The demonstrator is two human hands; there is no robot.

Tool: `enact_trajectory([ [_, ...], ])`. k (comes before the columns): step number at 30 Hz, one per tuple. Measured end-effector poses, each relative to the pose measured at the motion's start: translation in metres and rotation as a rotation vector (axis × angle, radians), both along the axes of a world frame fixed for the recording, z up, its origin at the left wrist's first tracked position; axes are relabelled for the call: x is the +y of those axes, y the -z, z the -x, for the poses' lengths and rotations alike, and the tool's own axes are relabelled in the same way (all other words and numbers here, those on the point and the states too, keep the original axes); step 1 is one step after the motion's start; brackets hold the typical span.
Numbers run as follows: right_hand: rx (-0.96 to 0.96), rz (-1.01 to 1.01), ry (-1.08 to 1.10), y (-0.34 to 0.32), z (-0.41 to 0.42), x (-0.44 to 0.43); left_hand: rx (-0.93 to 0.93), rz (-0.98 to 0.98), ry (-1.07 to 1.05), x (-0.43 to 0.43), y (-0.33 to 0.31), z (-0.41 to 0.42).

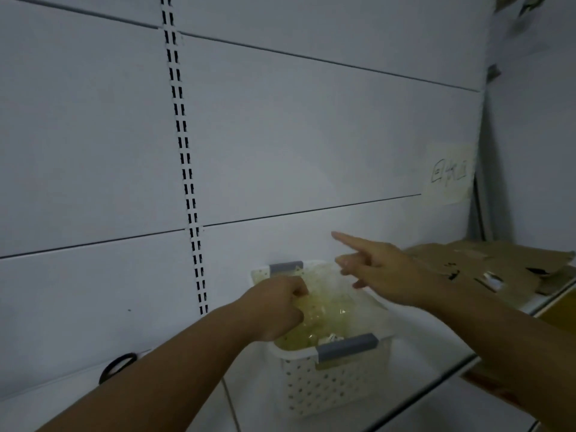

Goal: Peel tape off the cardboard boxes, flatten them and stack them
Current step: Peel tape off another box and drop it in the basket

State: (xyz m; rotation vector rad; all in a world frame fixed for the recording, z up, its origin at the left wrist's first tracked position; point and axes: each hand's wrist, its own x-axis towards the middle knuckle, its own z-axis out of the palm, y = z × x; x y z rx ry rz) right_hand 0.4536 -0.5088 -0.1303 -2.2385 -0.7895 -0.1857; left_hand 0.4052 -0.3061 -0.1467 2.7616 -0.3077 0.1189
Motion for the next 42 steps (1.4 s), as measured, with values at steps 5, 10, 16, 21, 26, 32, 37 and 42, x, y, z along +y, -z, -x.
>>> enact_trajectory([
  [5,-0.035,0.157,0.065,-0.015,0.003,-0.014,-0.174,-0.232,0.021,-0.004,-0.004,-0.001],
  [10,-0.197,0.310,0.077,-0.028,0.019,0.017,-0.262,0.178,0.015,0.005,-0.010,0.015],
  [16,-0.417,0.298,0.012,-0.056,0.048,0.120,-0.503,0.101,-0.131,0.090,-0.064,0.085],
  [21,-0.437,0.325,-0.288,-0.061,0.097,0.247,-0.426,-0.118,-0.413,0.202,-0.092,0.187],
  [26,-0.433,0.310,-0.594,-0.045,0.164,0.357,-0.302,-0.203,-0.695,0.292,-0.081,0.296],
  [32,-0.412,0.286,-0.790,-0.038,0.223,0.433,0.064,-0.281,-0.804,0.335,-0.065,0.378],
  [37,-0.317,0.383,-0.848,-0.030,0.246,0.471,0.094,-0.400,-0.730,0.345,-0.042,0.400],
  [42,-0.223,0.418,-0.775,-0.037,0.249,0.485,0.006,-0.385,-0.644,0.348,-0.034,0.411],
])
